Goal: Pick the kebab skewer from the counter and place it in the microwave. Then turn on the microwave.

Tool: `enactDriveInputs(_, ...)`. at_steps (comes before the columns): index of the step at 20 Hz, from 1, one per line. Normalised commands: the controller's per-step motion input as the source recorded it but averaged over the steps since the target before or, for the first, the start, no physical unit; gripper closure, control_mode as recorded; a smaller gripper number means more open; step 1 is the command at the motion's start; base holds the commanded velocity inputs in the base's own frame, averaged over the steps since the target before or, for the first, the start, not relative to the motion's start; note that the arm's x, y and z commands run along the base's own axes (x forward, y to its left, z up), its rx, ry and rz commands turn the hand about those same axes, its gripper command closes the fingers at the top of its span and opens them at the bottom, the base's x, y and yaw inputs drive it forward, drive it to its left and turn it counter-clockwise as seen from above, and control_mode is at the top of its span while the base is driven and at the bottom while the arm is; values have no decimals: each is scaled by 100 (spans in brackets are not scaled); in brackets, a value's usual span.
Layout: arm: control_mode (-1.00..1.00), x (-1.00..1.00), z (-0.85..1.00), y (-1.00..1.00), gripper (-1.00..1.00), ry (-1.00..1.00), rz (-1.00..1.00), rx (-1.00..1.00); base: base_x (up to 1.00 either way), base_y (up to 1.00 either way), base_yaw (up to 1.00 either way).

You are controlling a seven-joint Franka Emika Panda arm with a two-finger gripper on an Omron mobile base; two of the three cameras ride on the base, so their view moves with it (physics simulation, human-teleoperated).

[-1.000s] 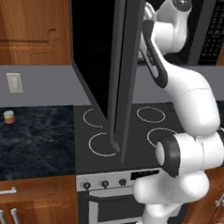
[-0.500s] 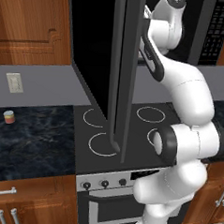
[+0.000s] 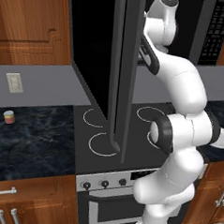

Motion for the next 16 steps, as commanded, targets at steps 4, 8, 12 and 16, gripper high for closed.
enactDriveInputs(4, -100, 38, -14, 0, 100, 5, 0, 0, 0, 0, 0)
enactDriveInputs(8, -100, 35, -12, 0, 100, 5, 0, 0, 0, 0, 0)
enactDriveInputs(12, -100, 33, -5, 0, 100, 3, 0, 0, 0, 0, 0)
enactDriveInputs(16, -100, 26, -4, 0, 100, 2, 0, 0, 0, 0, 0)
